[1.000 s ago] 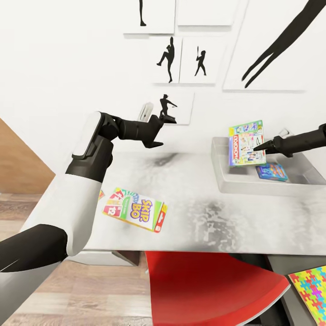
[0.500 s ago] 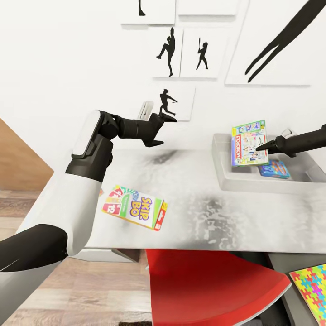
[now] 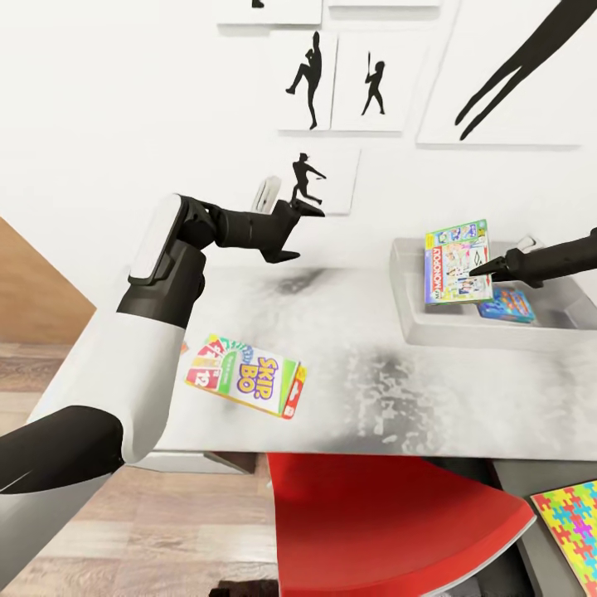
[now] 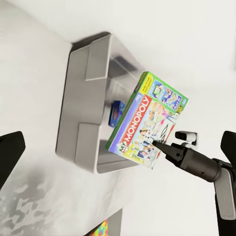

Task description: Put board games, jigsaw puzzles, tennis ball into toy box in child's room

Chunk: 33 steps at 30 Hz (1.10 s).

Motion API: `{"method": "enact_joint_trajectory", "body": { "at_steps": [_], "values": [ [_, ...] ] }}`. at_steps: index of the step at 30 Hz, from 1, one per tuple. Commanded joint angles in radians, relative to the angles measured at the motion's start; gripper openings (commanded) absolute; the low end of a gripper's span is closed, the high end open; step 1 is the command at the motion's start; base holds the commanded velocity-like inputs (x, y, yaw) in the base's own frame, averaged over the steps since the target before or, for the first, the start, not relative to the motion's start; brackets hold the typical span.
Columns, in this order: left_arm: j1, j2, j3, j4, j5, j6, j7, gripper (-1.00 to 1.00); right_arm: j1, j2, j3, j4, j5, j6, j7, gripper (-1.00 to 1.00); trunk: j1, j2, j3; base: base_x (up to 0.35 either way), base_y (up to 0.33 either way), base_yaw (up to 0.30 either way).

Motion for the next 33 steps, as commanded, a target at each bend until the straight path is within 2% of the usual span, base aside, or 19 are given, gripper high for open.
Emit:
{"method": "enact_joint_trajectory", "body": {
  "at_steps": [1,12,24,33],
  "values": [
    [-0.001,0.0,0.001,0.0,0.009,0.0,0.01,1.0,-0.001,-0.001,0.004,0.0,-0.003,0.005,0.008,-1.0,0.0,-0.001,-0.003,0.0,0.0,0.0],
    [-0.015,-0.002,0.001,-0.011,0.012,0.0,0.011,1.0,-0.002,-0.002,0.003,0.0,-0.003,0.004,0.008,-1.0,0.0,-0.001,-0.021,0.0,0.0,0.0],
    [-0.059,-0.005,0.0,-0.015,0.061,0.0,0.033,1.0,-0.034,-0.002,0.002,0.003,-0.003,0.006,0.008,-1.0,0.0,-0.001,-0.04,0.0,0.0,0.0],
    [-0.068,-0.006,-0.001,-0.016,0.072,0.0,0.045,1.0,-0.072,-0.012,0.001,0.012,-0.004,0.007,0.016,-1.0,0.0,-0.001,-0.055,0.0,0.0,0.0]
  ]
}}
